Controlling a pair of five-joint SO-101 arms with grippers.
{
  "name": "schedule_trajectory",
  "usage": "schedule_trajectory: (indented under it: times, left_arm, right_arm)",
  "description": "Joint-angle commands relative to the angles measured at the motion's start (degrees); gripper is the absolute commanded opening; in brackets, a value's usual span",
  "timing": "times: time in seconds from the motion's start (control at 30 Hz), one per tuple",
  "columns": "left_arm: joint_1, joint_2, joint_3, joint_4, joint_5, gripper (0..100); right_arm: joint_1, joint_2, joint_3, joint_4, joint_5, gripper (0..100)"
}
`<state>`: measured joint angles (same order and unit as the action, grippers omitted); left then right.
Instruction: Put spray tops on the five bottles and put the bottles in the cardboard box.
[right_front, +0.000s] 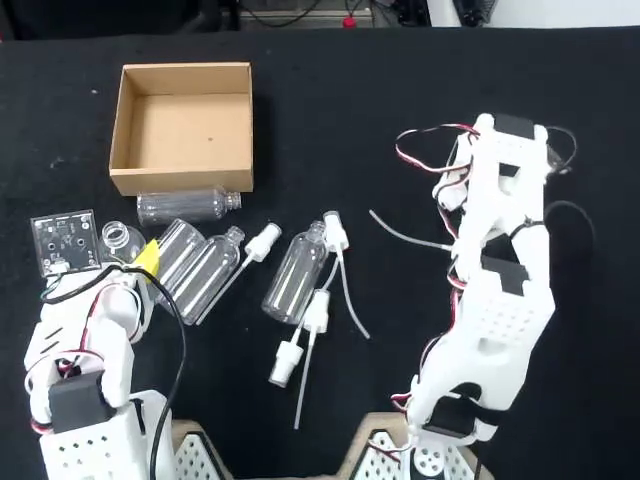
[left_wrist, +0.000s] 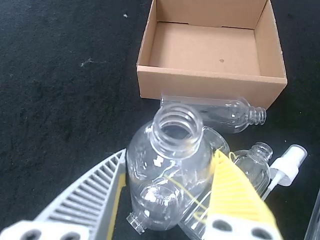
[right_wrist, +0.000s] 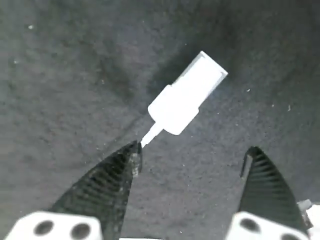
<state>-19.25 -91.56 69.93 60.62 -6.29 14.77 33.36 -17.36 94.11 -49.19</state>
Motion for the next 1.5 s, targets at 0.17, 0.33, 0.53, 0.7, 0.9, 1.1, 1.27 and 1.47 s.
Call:
schedule_trajectory:
  times: [0.17, 0.33, 0.53, 0.7, 0.9, 1.1, 1.27, 1.47]
  left_arm:
    - [-0.7, -10.4, 0.5, -0.9, 0.2, 22]
    - [-0.7, -11.8, 2.6, -0.8, -1.3, 22]
    - [-0.3, -9.1, 1.8, -0.9, -1.8, 22]
    - [-0.2, -9.1, 1.8, -1.0, -1.8, 22]
    - [-0.1, -9.1, 1.8, -1.0, -1.7, 22]
    - [-0.4, -9.1, 1.8, -1.0, -1.7, 22]
    - [-0.1, -9.1, 1.8, -1.0, -1.7, 22]
    - [-0.5, -9.1, 1.8, -1.0, -1.8, 22]
  right_arm:
    - [1.7, 3.2, -3.0, -0.1, -4.3, 31.0]
    - [1.7, 3.7, -4.4, -1.6, -2.1, 25.3]
    - [-0.1, 3.6, -7.1, -8.4, 15.8, 12.0]
    - [-0.1, 3.8, -8.4, -7.4, 22.5, 12.0]
    - [-2.5, 3.8, -11.1, -7.1, 35.4, 12.0]
    - [-0.8, 3.9, -12.0, -6.9, 33.5, 17.4]
    - [0.8, 3.9, -13.5, -2.8, 19.9, 26.5]
    - [1.1, 7.8, -18.7, -2.5, 7.0, 26.5]
